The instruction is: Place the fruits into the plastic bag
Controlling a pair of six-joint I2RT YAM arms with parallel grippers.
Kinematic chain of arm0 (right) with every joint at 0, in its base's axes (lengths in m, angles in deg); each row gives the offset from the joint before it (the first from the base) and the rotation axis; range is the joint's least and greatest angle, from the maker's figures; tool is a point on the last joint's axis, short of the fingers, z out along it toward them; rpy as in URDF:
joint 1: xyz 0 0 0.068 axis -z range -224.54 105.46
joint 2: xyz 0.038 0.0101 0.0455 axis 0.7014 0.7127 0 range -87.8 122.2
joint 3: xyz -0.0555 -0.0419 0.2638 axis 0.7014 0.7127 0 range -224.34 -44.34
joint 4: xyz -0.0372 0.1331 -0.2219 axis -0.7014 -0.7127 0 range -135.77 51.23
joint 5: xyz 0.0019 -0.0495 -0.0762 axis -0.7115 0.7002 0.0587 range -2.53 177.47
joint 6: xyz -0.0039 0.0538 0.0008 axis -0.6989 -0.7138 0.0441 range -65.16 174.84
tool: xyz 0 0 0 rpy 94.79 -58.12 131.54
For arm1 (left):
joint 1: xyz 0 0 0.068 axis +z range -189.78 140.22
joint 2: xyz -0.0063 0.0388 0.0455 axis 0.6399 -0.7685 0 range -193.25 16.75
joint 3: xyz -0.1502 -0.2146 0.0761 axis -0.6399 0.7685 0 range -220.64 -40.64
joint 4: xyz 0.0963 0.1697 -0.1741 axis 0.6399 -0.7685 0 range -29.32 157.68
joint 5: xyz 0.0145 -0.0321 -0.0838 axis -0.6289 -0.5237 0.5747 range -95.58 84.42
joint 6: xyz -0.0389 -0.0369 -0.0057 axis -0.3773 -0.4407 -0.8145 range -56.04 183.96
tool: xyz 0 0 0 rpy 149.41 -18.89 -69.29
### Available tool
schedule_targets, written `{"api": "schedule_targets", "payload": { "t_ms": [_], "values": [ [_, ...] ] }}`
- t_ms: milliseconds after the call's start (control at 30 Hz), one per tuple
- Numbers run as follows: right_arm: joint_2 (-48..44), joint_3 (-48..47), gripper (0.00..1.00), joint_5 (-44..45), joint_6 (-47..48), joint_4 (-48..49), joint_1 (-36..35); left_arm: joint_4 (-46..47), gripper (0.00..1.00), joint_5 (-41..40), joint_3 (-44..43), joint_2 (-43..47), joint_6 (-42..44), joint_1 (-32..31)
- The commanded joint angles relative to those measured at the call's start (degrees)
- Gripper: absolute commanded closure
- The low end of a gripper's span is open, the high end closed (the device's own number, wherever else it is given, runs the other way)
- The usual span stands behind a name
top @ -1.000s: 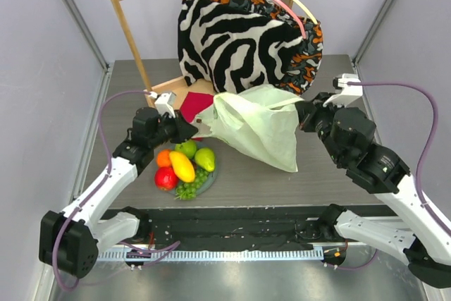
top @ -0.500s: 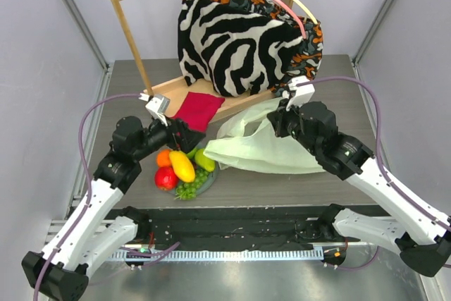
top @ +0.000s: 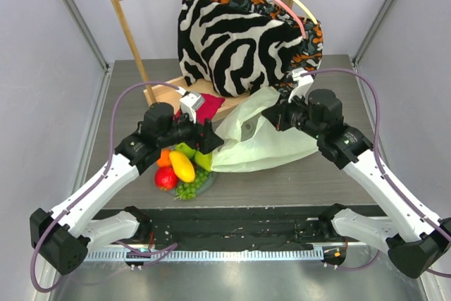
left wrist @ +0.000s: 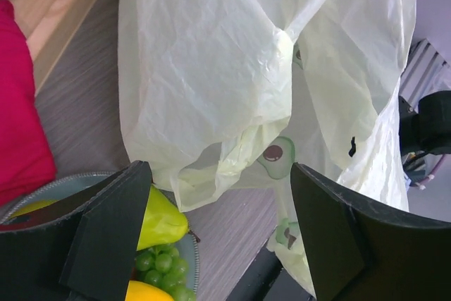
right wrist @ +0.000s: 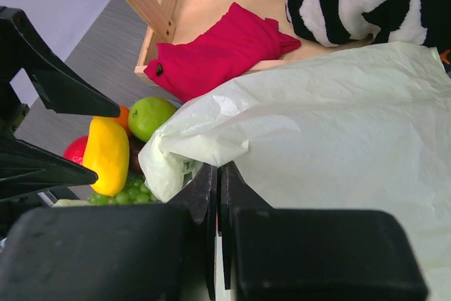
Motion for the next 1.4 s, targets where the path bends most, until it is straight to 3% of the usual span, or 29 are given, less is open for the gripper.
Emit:
{"api": "schedule_targets", "payload": {
  "t_ms": [0, 300, 767, 933, 1133, 1200, 1300, 1367],
  "values": [
    [-0.7, -0.3, 0.99, -6.6, -1.4, 3.6, 2.5, 3.6, 0.16, 6.3, -0.8, -0.7, -0.8, -1.0],
    [-0.6, 0.8, 0.99, -9.8, -3.2, 5.1, 4.7, 6.1, 0.16, 1.1, 1.1, -5.1, -1.8, -8.3],
    [-0.8, 2.1, 0.99, -12.2, -5.7, 6.6, 6.6, 17.5, 0.15, -5.1, 5.1, -9.7, -7.4, -12.2],
    [-0.2, 2.7, 0.99, -12.8, -6.9, 6.9, 7.6, 18.2, 0.14, -17.8, 7.2, -9.0, -8.4, -16.3],
    [-0.6, 3.1, 0.99, -13.7, -7.7, 7.5, 7.8, 17.9, 0.15, -25.8, 7.4, -11.2, -7.4, -18.4],
    [-0.5, 3.3, 0.99, -13.9, -7.9, 7.8, 7.8, 18.9, 0.18, -26.6, 7.2, -11.8, -7.2, -18.9],
    [-0.4, 3.8, 0.99, -14.1, -8.3, 8.1, 7.9, 22.0, 0.30, -25.9, 7.5, -13.0, -7.2, -18.9],
    [-0.4, 4.0, 0.99, -14.6, -8.4, 8.3, 8.1, 24.5, 0.46, -24.4, 7.6, -14.1, -7.4, -18.9]
  ]
}}
